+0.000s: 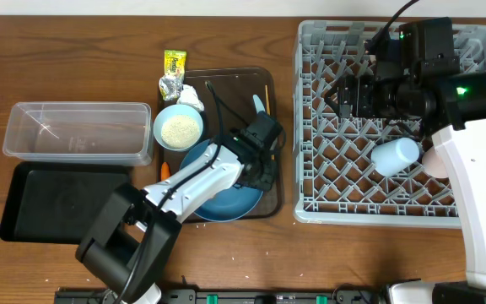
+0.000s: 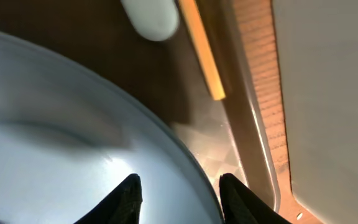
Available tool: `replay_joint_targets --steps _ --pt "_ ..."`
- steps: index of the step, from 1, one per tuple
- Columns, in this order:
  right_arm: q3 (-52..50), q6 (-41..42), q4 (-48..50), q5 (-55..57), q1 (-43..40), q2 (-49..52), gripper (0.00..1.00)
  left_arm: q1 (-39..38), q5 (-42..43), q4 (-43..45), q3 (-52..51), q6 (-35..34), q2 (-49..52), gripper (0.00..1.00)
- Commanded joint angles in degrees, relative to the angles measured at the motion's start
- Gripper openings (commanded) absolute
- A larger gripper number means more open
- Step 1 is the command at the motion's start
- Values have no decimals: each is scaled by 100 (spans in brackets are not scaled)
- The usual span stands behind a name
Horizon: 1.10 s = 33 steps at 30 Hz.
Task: Sort waste into correct bins and load items into the dishwasher rack
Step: 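Grasp the blue plate's rim with the left gripper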
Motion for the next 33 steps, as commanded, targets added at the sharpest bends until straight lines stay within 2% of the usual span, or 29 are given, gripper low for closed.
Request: replay_joint_targets --steps 1,7,17,24,26,28,33 --pt "0 -83 -28 37 55 17 83 232 -140 -61 166 -177 28 36" --pt "0 -83 -35 37 55 17 83 409 -72 -90 166 -417 28 32" --pt "0 -83 -35 37 55 17 84 153 -146 339 166 -479 55 30" --pt "0 -83 -37 37 55 17 84 146 -315 332 166 -885 243 19" --pt "0 -83 -37 37 55 17 84 146 -317 332 166 -907 243 10" --pt "0 -83 -37 37 55 17 85 146 -313 332 166 -925 243 6" --pt "0 -83 -37 35 55 17 85 107 -308 240 262 -922 208 6"
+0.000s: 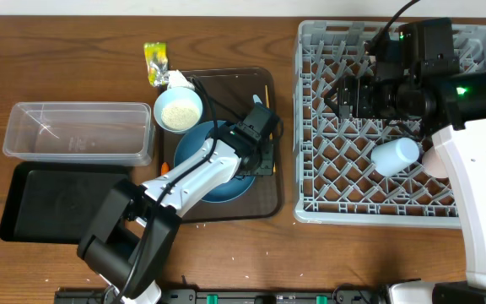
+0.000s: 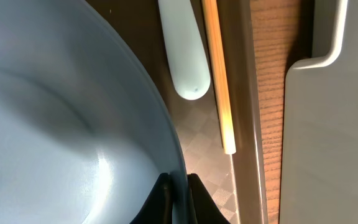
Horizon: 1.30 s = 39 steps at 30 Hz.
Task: Sort waste into correct bins and load items into the dishwasher rack
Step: 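Grasp the blue plate's rim with the left gripper, then lift the blue plate and tilt it over the black tray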
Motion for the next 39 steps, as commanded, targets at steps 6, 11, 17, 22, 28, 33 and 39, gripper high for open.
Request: replay_joint_targets --steps 6,11,17,22,28,33,39 --pt "0 -85 -2 37 55 17 86 -151 28 -133 227 -92 107 6" --pt "0 -129 26 39 55 17 88 -166 -133 -136 227 -70 107 6" --pt "0 -127 33 37 55 17 90 -166 -442 -140 225 -2 107 11" --pt "0 -127 33 35 55 17 90 -229 -518 -138 225 46 157 22" --pt "0 -127 -133 35 55 17 90 -448 -636 -129 225 105 372 25" --pt "0 -127 -214 35 55 17 91 -507 -874 -125 249 157 396 8" --pt "0 -129 -219 37 55 17 92 -507 -1049 -673 623 297 385 6"
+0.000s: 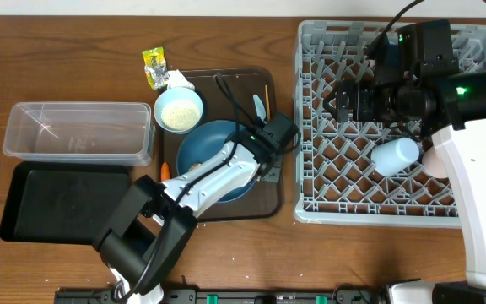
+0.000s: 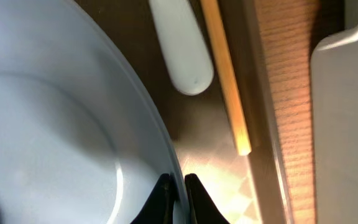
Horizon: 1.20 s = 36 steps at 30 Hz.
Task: Sort waste into correct bins and load items into the dishwasher rack
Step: 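Lift the blue plate and tilt it over the black tray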
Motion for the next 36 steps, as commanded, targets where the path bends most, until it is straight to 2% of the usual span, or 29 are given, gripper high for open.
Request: replay_joint_targets --steps 1,9,14,18,24,28,33,36 --pt "0 -87 -13 37 55 17 93 9 -68 -382 382 52 55 6" --pt "0 -90 -11 37 55 17 94 15 -304 -2188 1902 -11 -164 6" --pt "0 -87 -9 37 55 17 94 179 -767 -2734 2542 -286 -756 6" --pt "0 -87 -13 37 55 17 94 695 -837 -2962 2640 -581 -1532 6" --pt "0 -87 2 37 55 17 96 2273 -179 -3309 2638 -619 -2876 6" --pt "0 -87 17 37 55 17 96 3873 802 -3362 2632 -260 -3604 6" --pt "0 -87 24 37 55 17 96 5838 2194 -3416 2441 411 -3912 6" --pt "0 -87 24 37 55 17 96 6693 2800 -3410 2114 726 -3880 6"
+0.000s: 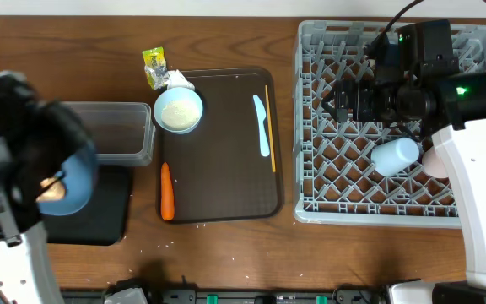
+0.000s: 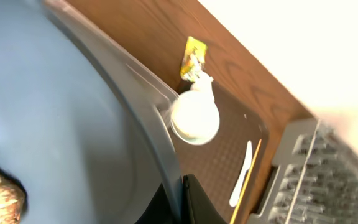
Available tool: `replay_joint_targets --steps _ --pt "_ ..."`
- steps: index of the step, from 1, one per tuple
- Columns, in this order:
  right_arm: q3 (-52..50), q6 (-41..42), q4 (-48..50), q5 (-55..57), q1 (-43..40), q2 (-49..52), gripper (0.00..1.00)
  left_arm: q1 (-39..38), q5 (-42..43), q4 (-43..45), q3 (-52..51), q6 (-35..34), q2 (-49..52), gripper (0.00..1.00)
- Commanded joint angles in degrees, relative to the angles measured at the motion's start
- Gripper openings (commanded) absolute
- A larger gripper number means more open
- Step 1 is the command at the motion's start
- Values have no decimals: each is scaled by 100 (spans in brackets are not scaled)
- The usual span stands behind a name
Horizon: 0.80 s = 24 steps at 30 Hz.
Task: Sort waste into correct bins and load items into the dishwasher rack
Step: 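Lift the blue plate and tilt it over the black tray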
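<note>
My left gripper (image 2: 179, 198) is shut on the rim of the blue plate (image 2: 55, 124), which carries brown food scraps. In the overhead view the plate (image 1: 72, 179) hangs at the far left over the black bin (image 1: 112, 211), with the arm a blur above it. On the brown tray (image 1: 218, 169) lie a carrot (image 1: 166, 191), a pale blue knife (image 1: 262, 125) and a chopstick (image 1: 270, 127). A small bowl of rice (image 1: 179, 111) sits at the tray's top left corner. My right gripper (image 1: 341, 100) hovers over the grey dish rack (image 1: 378, 194).
A clear plastic bin (image 1: 116, 128) stands behind the black one. A yellow packet (image 1: 153, 61) and crumpled white paper (image 1: 175, 81) lie beside the bowl. A white cup (image 1: 395, 154) lies in the rack. Crumbs dot the table's front edge.
The left gripper has carried the blue plate off the brown tray to the far left, over the black bin. The carrot that the plate partly hid now lies bare. The right arm is unchanged.
First the left gripper was open around the plate's rim on the tray. Then it was shut on the rim, and the plate, bowl and packet sat a little farther back. Later the plate was tilted up on the tray. Now it hangs over the black bin.
</note>
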Motion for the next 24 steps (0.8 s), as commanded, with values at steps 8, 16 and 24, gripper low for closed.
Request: replay_joint_targets --steps 8,16,24 --pt "2 -87 -17 35 55 17 96 2170 2251 549 -1580 1690 164 6" --pt "2 -85 7 35 55 17 98 2949 3447 2022 -2704 2717 166 6" --pt "2 -83 -13 33 55 17 98 3018 4629 2872 -3314 3093 166 6"
